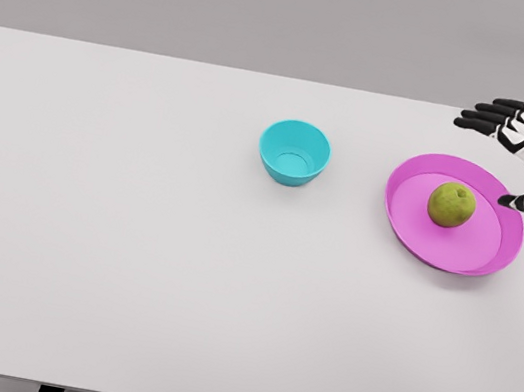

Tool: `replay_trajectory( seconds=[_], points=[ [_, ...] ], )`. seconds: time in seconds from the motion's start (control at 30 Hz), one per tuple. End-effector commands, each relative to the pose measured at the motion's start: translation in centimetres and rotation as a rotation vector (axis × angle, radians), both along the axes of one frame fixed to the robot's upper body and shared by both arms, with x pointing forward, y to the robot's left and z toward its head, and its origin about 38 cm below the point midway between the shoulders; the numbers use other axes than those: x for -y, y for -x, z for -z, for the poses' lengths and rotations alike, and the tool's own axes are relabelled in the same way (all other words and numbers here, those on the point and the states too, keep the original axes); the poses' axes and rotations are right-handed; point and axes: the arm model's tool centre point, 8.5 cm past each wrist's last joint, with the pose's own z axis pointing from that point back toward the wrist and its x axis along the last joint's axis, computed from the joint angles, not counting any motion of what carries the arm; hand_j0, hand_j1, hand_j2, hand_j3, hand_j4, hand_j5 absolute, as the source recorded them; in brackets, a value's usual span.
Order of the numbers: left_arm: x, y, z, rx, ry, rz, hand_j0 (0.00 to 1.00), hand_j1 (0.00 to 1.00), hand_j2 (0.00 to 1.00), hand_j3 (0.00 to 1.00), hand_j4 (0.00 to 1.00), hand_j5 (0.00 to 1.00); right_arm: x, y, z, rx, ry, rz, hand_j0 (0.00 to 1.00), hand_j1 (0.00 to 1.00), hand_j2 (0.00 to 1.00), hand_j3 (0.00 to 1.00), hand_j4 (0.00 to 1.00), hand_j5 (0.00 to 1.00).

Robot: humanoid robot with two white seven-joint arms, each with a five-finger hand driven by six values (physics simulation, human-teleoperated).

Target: Put the apple from the pink plate into the blue bowl with your right arm

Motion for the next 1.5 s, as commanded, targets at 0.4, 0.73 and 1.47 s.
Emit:
replay_trajectory(
  seconds=[0.4, 0.73, 1.47],
  points=[
    [0.0, 0.0, 0.0, 0.001, 0.000, 0.000, 1.00, 1.00, 1.00, 1.00, 1.00, 1.00, 3.2, -0.7, 4.4, -0.305, 0.267, 0.054, 1.00, 1.00, 1.00, 1.00, 1.00, 1.00],
    [0.0, 0.0, 0.0, 0.001, 0.000, 0.000, 1.00, 1.00, 1.00, 1.00, 1.00, 1.00, 1.9, -8.3, 5.5, -0.367, 0.211, 0.107, 1.00, 1.00, 1.00, 1.00, 1.00, 1.00],
    [0.0, 0.0, 0.0, -0.001, 0.001, 0.000, 1.00, 1.00, 1.00, 1.00, 1.00, 1.00, 0.3, -9.8, 10.3, -0.494, 0.239, 0.104, 1.00, 1.00, 1.00, 1.00, 1.00, 1.00]
  ],
)
